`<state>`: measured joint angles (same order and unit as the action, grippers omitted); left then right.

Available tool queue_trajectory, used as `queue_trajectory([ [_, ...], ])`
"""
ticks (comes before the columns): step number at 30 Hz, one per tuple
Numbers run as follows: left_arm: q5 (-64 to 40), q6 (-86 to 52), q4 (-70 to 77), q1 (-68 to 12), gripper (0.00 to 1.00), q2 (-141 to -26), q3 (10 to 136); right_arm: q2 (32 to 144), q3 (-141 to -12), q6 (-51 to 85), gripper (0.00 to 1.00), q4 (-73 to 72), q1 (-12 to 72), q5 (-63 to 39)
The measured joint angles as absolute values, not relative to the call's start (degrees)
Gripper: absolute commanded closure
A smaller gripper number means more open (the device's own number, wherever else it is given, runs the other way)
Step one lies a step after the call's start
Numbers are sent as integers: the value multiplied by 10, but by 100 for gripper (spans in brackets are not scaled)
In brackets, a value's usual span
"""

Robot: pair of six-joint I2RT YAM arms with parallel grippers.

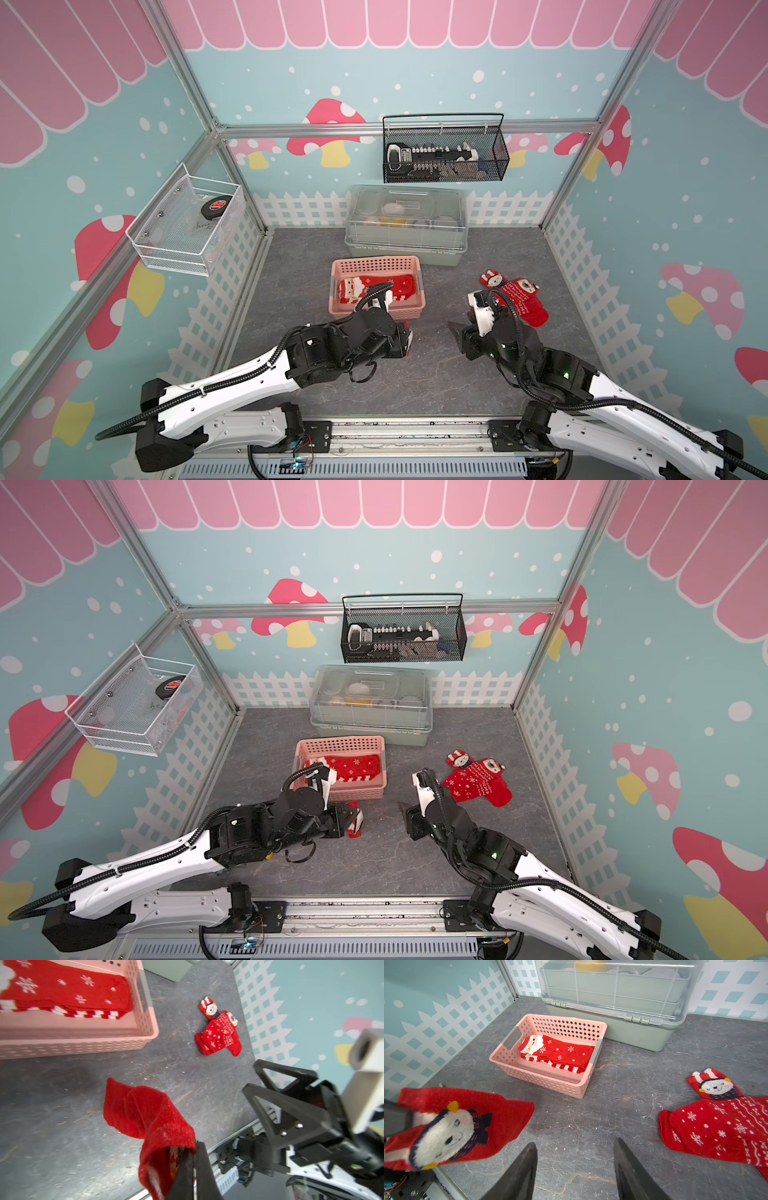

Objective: Place the socks together as a pair
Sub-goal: Flatten out the sock at the center of the board.

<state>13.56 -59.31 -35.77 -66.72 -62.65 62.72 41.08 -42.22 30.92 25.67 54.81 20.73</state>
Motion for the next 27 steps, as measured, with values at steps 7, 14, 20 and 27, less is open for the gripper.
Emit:
queue_trajectory([
  [7,185,-692,-279,-684,100,-567,507,405,-420,317,42,272,548,217],
  [14,250,-740,-296,-672,29,-484,333,441,-403,320,42,262,548,225],
  [20,304,-716,-371,-637,19,-411,319,495,-399,320,43,248,548,230],
  [27,350,-692,-398,-635,22,-322,302,579,-390,335,46,189,548,204],
])
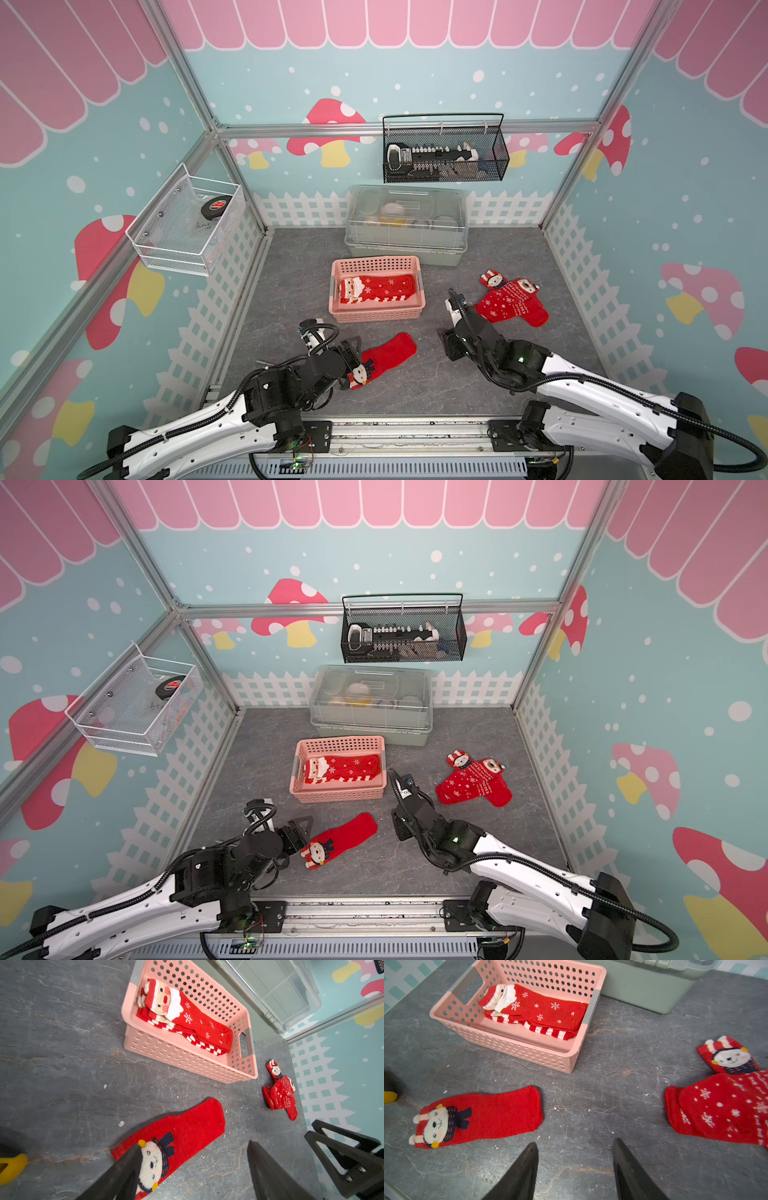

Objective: Place the socks together as a pair
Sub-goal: Flatten out the sock at the center of the board.

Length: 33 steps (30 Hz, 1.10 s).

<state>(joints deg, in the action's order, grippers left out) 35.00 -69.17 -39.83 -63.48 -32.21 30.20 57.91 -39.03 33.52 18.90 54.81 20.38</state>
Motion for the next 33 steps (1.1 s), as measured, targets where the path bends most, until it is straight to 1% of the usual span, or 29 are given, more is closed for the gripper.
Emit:
queue_trajectory([
  [4,349,-695,-408,-635,22,-336,283,624,-347,377,54,101,548,159],
  [7,343,-701,-409,-634,26,-359,277,679,-318,416,57,40,548,128],
  [13,331,-703,-408,-634,28,-403,278,787,-293,489,61,-70,547,86],
  [17,322,-704,-393,-634,29,-421,278,842,-293,524,61,-126,547,73],
  [25,314,-714,-373,-634,30,-437,278,876,-296,579,64,-171,546,91],
  [33,314,-725,-364,-634,31,-426,275,901,-307,602,72,-193,544,94],
])
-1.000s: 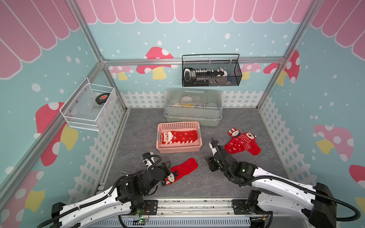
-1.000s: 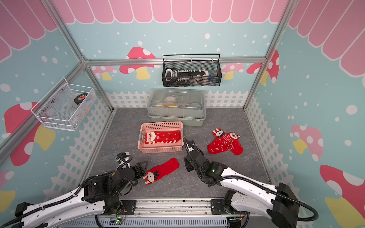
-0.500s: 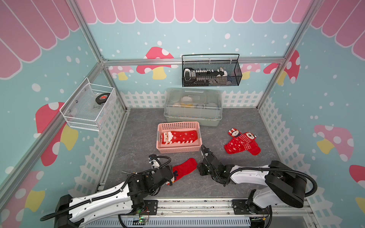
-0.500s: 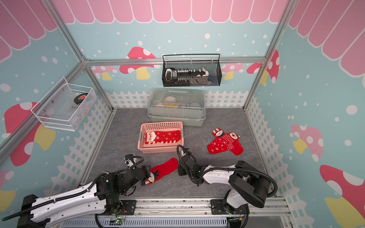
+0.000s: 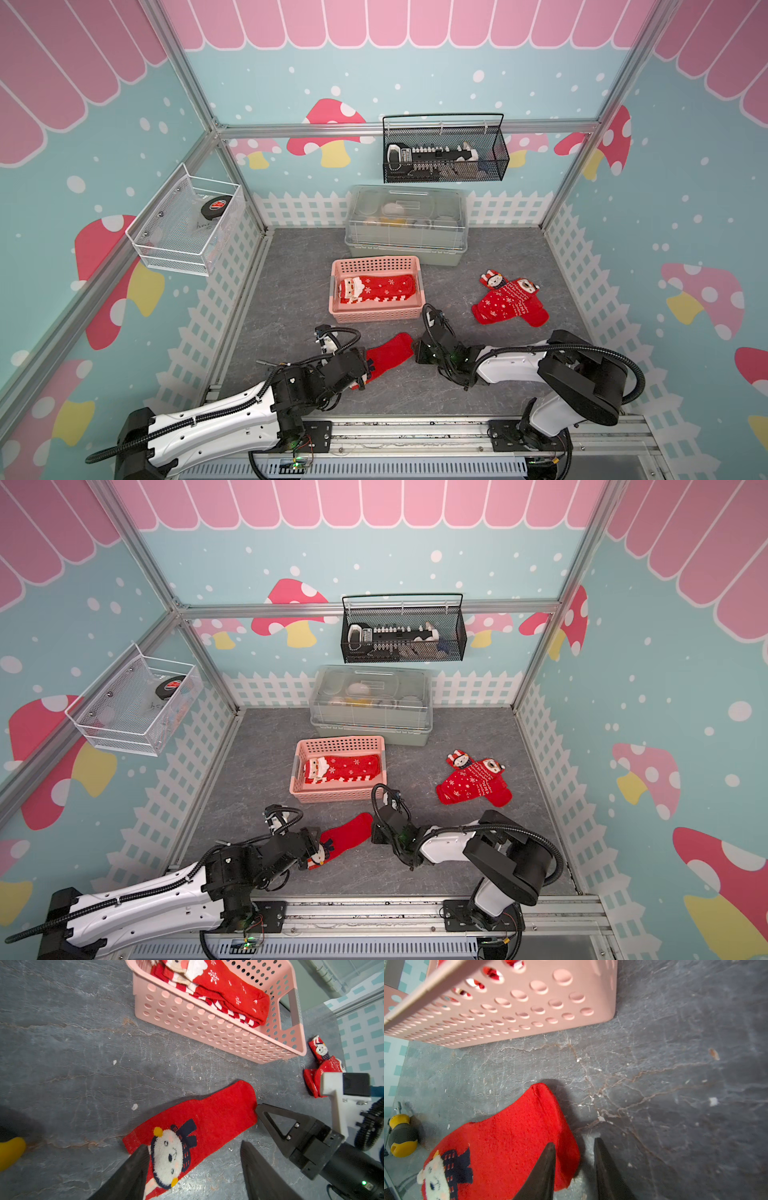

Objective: Place the socks together as a pair
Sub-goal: Flatten out the sock at the center of the board, then pick up the sock at the center of the board.

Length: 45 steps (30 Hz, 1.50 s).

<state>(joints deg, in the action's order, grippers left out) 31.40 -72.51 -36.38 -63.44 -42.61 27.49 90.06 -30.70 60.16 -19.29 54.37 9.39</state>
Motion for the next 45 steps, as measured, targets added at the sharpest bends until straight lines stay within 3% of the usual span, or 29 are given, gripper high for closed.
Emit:
queue_trajectory([
  [5,314,-731,-357,-634,32,-424,270,924,-323,606,82,-204,544,85],
  [10,314,-731,-352,-634,32,-429,270,928,-326,612,100,-201,544,81],
  [15,315,-731,-345,-634,33,-442,270,890,-302,619,100,-181,544,111],
  [23,315,-721,-296,-634,32,-465,267,717,-191,683,100,-87,544,197],
  [28,315,-711,-272,-634,31,-487,265,609,-169,696,54,-3,545,234],
  [29,314,-708,-270,-634,30,-490,265,591,-169,694,51,6,545,240],
  [37,313,-685,-260,-632,30,-498,265,495,-251,537,49,92,537,323],
  [45,313,-685,-258,-631,30,-486,265,609,-398,379,51,94,380,297],
])
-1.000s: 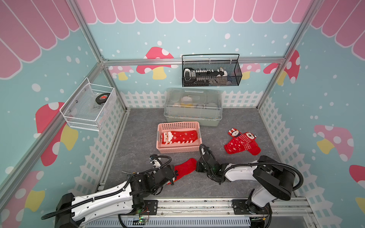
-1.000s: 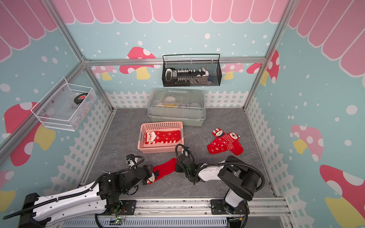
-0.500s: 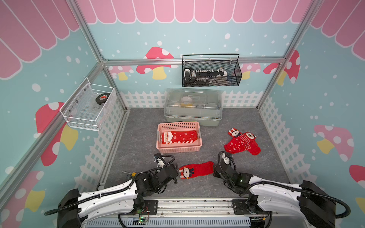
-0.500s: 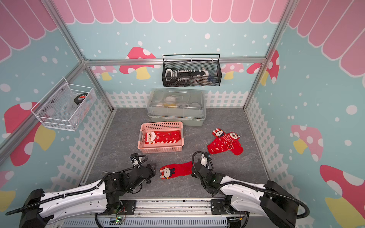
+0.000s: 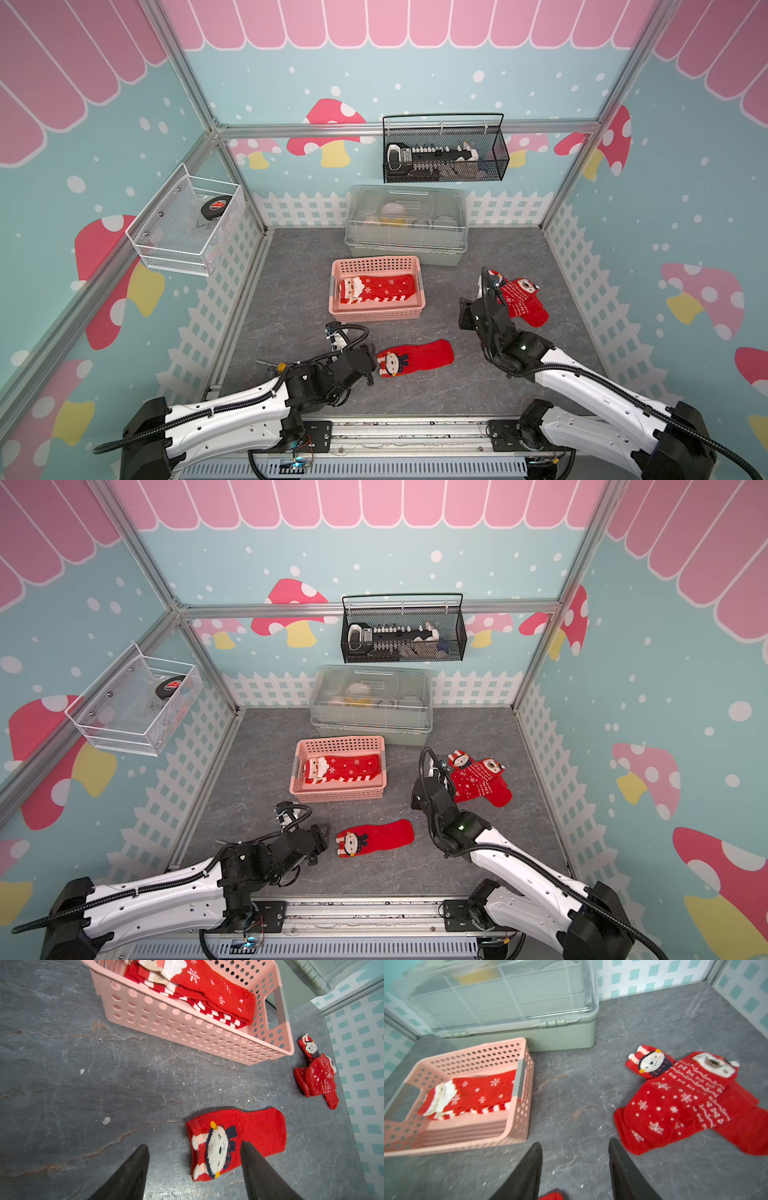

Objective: Place the socks together as a pair
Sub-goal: Pick up the sock at the center of the board.

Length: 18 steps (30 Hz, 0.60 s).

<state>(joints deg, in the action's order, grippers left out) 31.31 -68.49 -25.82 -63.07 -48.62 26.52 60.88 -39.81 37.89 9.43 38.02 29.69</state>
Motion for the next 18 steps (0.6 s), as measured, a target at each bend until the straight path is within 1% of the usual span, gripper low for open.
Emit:
queue_trajectory([
  [5,317,-683,-257,-630,30,-464,261,713,-467,331,56,91,285,241],
  [10,319,-681,-256,-630,29,-452,249,812,-522,331,59,73,171,159],
  [13,318,-678,-256,-629,28,-448,245,875,-558,341,60,68,128,128],
  [16,314,-673,-256,-627,28,-438,242,944,-602,354,64,67,94,96],
  [18,314,-671,-256,-627,28,-431,239,989,-635,360,65,69,78,81],
])
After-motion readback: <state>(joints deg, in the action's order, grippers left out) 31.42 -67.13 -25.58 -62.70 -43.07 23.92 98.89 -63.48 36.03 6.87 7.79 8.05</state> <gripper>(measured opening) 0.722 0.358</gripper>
